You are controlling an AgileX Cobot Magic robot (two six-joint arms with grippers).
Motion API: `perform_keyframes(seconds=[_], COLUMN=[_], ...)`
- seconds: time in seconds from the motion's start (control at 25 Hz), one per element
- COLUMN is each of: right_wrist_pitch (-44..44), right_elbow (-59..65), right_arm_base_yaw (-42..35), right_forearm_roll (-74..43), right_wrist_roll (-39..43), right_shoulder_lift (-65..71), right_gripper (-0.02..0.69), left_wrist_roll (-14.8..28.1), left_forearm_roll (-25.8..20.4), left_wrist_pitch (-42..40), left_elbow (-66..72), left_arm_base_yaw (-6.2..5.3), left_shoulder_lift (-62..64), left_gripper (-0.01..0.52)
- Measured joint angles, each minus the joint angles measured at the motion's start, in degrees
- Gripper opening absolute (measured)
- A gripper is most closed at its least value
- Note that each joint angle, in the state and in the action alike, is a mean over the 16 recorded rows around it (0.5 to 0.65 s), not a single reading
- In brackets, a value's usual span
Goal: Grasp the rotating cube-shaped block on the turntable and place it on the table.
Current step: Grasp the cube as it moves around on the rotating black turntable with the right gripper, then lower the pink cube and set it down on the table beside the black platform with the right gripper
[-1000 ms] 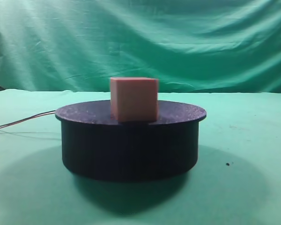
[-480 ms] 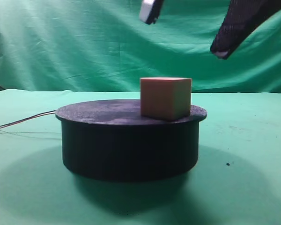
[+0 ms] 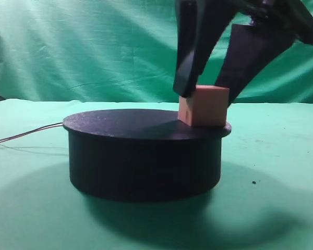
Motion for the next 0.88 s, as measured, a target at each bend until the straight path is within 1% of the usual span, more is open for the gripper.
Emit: perform_keyframes(seconds=[0.16, 0.36, 0.48, 0.72, 0.8, 0.88], right_wrist_pitch=[0.87, -0.58, -2.55, -4.78, -4.16, -3.04], right_elbow=[1.45, 5.20, 7.78, 10.22, 9.88, 9.38], right_arm_base_yaw=[-2.43, -4.98, -5.74, -5.90, -5.90, -5.90], right_forearm_roll=[-3.11, -3.30, -2.35, -0.70, -0.69, -0.98], right_wrist_roll=[1.80, 2.01, 1.57, 1.12, 1.24, 1.57], right_shoulder_lift=[-1.20, -1.86, -1.54, -1.42, -2.30, -3.92], right_gripper=[0.228, 0.232, 0.264, 0.367, 0.375, 0.363], left_wrist_roll=[0.00, 0.00, 0.00, 0.00, 0.00, 0.00], left_forearm_roll=[0.00, 0.00, 0.00, 0.00, 0.00, 0.00], left_wrist_pitch=[0.00, 0.00, 0.00, 0.00, 0.00, 0.00], left_elbow=[0.00, 0.00, 0.00, 0.00, 0.00, 0.00], left_arm_base_yaw=[0.00, 0.00, 0.00, 0.00, 0.00, 0.00], left_shoulder_lift=[0.00, 0.00, 0.00, 0.00, 0.00, 0.00], left_gripper=[0.000, 0.000, 0.000, 0.000, 0.000, 0.000])
